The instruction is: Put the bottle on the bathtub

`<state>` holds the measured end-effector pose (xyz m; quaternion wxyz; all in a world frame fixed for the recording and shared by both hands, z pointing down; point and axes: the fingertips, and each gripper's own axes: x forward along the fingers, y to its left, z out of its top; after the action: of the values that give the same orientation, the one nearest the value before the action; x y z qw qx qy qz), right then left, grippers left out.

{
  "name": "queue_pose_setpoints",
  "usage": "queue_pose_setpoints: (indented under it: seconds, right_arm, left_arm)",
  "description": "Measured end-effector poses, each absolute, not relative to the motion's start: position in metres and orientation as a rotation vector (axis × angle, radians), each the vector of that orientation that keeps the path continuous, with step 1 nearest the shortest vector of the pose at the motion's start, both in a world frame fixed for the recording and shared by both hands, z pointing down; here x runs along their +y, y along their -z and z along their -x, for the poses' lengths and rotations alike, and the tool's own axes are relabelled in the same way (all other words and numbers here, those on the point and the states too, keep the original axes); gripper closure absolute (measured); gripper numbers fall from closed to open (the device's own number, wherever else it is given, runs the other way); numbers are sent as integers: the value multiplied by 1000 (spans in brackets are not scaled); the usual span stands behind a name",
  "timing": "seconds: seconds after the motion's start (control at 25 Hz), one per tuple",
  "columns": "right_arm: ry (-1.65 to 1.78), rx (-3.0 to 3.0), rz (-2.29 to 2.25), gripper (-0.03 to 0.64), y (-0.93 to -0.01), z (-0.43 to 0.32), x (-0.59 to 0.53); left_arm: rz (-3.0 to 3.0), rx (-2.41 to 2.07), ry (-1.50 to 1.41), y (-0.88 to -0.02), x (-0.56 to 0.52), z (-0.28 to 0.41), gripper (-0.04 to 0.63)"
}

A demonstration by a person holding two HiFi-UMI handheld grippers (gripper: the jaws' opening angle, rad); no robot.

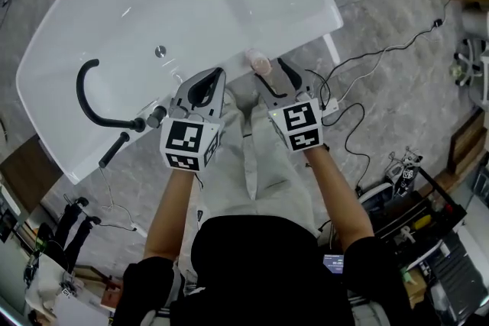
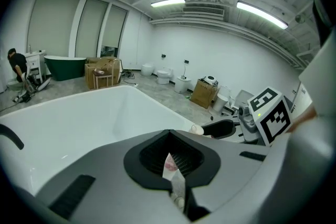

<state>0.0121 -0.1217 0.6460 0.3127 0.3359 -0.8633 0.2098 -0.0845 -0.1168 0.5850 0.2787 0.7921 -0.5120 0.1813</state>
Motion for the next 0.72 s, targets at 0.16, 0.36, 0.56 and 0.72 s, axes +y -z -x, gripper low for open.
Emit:
queue_pose_setpoints:
  seconds: [0.16,0.36,0.56,0.72]
  right_arm:
    - [-562,-2295,-933,368,-612,-25,-126]
    - [-527,-2338,-962,377,-565,-30,-134]
    - [-500,-2381,-998,441,-517,-35,-143]
    - [-472,-2428,-1022,528,-475,-36,-148]
  left_arm:
    - [-2153,-1372,-498,-556,-116,78,583]
    - [-2167,-1390,-493,-523,-113,76,583]
    - [-2211,-1426,-468,-481,-119,73,583]
    - [-2233,-1454,-436,-444,-119,73,583]
